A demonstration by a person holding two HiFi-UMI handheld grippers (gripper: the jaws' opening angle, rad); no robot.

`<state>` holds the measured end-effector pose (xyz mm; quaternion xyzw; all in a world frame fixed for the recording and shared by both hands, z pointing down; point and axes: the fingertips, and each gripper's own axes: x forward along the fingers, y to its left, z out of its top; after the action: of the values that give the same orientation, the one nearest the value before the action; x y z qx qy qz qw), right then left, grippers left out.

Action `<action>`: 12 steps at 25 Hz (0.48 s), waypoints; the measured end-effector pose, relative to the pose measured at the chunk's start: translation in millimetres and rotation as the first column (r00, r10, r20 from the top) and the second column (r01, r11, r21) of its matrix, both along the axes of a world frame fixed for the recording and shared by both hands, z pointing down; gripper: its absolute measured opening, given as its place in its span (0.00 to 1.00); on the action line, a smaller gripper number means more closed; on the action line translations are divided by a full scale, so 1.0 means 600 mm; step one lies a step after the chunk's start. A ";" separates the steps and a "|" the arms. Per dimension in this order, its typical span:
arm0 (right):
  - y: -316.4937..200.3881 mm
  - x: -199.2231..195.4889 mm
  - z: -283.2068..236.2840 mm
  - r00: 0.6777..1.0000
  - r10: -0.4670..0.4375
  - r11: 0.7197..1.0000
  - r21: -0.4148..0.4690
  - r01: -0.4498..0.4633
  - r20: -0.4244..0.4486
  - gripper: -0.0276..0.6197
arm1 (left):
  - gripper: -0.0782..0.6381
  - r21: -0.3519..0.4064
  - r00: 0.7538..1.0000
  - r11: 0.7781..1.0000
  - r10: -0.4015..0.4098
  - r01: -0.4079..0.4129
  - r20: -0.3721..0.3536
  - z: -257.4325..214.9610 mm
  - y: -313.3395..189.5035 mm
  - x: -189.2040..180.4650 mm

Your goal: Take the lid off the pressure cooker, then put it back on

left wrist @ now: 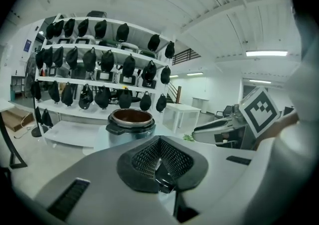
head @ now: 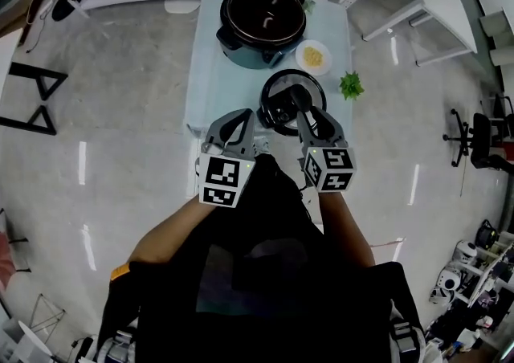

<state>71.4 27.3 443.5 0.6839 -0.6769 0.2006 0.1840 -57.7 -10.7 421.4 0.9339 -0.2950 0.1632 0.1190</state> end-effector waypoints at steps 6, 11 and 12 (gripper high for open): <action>0.002 0.000 -0.039 0.999 -0.049 0.997 0.059 0.048 0.001 0.14 | 0.12 0.020 0.999 0.999 -0.031 0.032 -0.017 -0.011 0.014 0.016; 0.011 0.017 -0.064 0.991 -0.135 0.987 0.087 0.134 0.005 0.12 | 0.12 0.021 0.997 0.996 -0.082 0.082 -0.014 -0.021 0.033 0.052; 0.017 0.023 -0.067 0.988 -0.156 0.984 0.091 0.155 0.005 0.12 | 0.12 0.021 0.996 0.996 -0.089 0.089 -0.012 -0.023 0.040 0.064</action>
<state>85.2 37.2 403.3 0.6353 -0.7377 0.1590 0.1641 -19.0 13.5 407.8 0.9219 -0.3375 0.1492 0.1176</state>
